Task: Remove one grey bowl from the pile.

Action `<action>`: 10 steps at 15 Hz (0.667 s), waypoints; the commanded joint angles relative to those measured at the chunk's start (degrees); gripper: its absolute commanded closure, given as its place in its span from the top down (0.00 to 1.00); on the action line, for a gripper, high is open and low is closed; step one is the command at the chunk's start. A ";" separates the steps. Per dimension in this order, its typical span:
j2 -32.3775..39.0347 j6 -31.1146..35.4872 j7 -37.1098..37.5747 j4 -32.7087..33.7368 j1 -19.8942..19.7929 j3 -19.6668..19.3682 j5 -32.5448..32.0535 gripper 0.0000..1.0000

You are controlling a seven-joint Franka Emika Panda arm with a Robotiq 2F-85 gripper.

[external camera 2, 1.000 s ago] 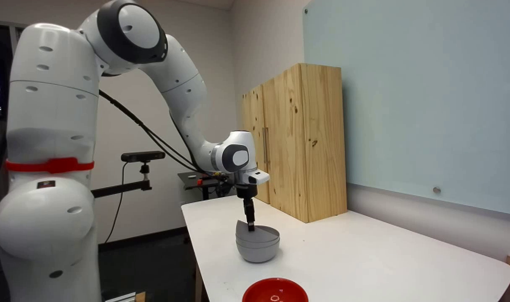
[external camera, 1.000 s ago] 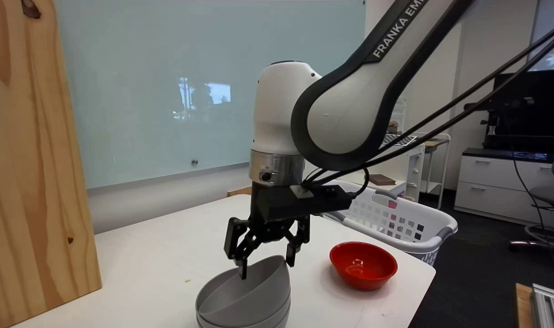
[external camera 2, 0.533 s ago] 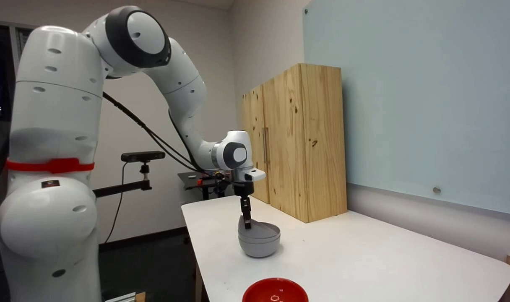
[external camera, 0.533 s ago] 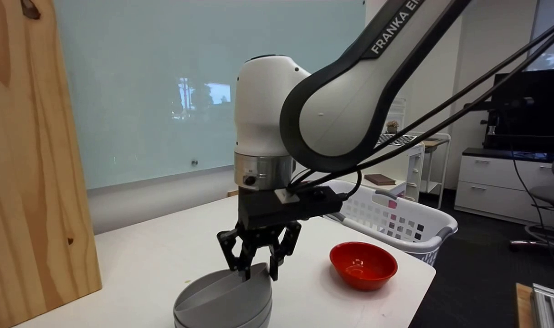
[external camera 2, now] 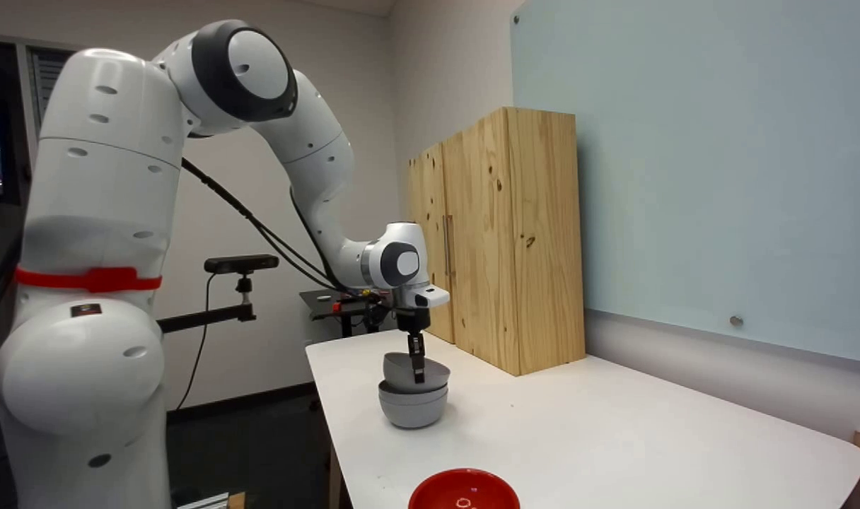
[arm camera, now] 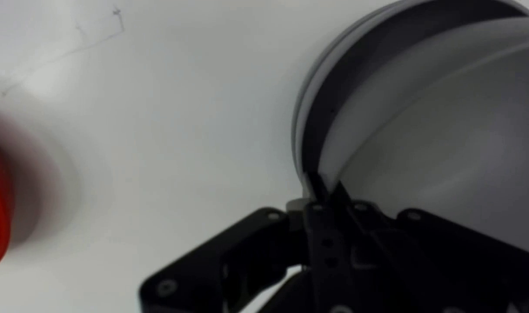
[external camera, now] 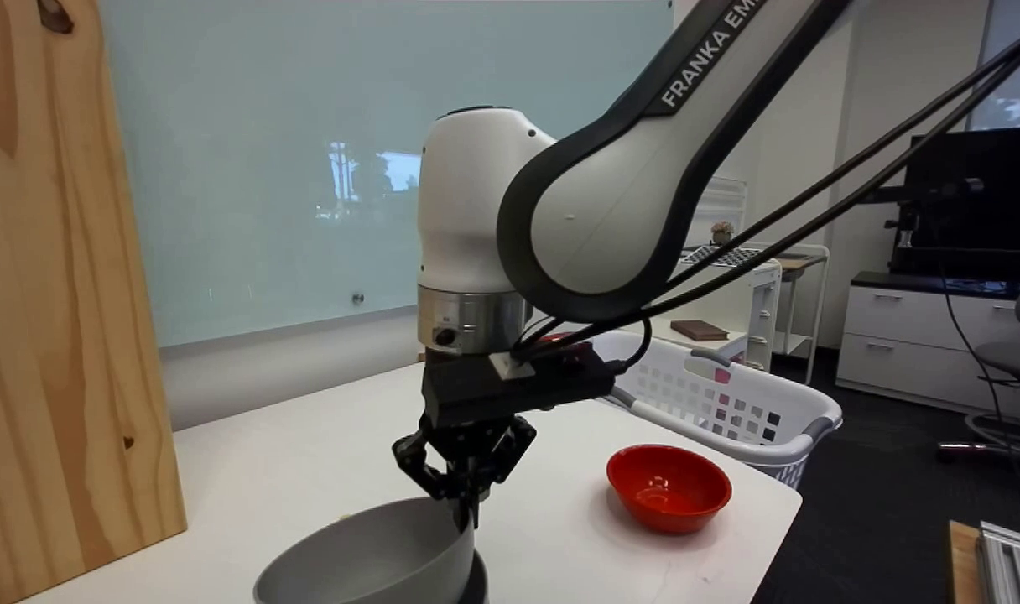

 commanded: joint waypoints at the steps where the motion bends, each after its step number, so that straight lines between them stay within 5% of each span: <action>1: 2.55 0.26 1.81 1.03 0.85 -0.42 -1.00 0.01; 10: 3.97 -0.55 1.84 2.92 1.98 -0.29 -1.43 0.01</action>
